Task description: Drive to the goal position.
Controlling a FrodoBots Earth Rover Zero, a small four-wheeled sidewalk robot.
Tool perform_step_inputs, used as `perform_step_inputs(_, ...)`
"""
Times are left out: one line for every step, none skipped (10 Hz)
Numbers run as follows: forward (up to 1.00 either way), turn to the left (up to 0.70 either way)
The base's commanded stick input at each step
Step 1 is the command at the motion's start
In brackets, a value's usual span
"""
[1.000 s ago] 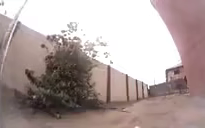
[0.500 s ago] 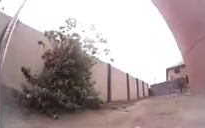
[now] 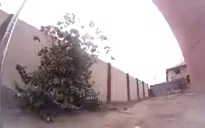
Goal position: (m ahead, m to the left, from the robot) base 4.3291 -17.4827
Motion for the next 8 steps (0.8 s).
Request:
perform_step_inputs(0.50,0.02)
perform_step_inputs(0.50,0.02)
perform_step_inputs(0.60,0.02)
perform_step_inputs(0.84,-0.20)
perform_step_inputs(0.84,-0.31)
perform_step_inputs(0.84,-0.34)
perform_step_inputs(0.84,-0.34)
perform_step_inputs(0.84,-0.34)
